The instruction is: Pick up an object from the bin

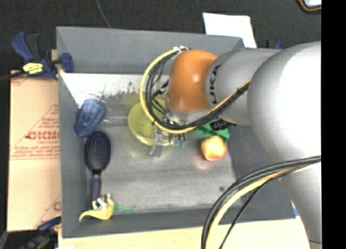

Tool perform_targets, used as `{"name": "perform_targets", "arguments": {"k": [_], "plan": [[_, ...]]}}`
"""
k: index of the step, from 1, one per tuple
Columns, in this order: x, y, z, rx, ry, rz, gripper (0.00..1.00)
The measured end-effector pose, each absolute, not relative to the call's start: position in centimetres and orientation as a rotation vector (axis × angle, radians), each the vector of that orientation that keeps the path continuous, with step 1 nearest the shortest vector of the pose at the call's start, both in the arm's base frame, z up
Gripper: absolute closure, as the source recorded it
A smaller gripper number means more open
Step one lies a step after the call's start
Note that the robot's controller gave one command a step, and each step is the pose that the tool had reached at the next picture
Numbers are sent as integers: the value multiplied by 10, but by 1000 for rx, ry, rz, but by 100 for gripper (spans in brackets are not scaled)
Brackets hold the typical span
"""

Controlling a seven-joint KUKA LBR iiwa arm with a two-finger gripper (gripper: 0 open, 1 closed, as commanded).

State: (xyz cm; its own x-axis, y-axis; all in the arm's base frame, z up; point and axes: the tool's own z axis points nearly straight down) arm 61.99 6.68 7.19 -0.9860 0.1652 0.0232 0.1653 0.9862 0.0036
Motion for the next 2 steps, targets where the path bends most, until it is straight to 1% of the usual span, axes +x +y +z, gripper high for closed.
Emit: {"name": "perform_targets", "arguments": {"k": [1,2], "plan": [[619,67,73,-258,-3107,-9,100],[617,66,114,-257,-3099,-8,100]]}}
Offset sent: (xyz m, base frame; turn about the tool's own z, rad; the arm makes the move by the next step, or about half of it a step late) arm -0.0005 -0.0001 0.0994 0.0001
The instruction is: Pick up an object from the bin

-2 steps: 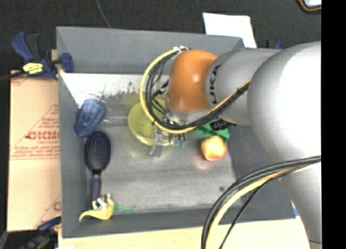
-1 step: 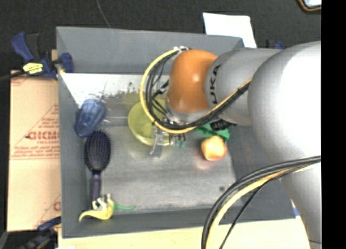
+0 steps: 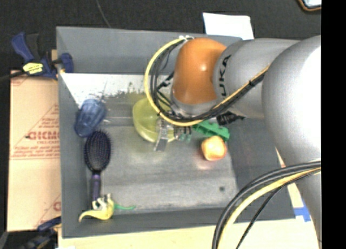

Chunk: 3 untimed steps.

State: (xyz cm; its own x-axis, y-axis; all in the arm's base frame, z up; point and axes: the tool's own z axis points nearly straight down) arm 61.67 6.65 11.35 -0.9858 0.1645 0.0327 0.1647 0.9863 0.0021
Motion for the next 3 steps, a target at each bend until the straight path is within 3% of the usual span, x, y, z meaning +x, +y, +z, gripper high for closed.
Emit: {"name": "perform_targets", "arguments": {"k": [3], "plan": [[620,65,189,-257,-3114,-11,100]]}}
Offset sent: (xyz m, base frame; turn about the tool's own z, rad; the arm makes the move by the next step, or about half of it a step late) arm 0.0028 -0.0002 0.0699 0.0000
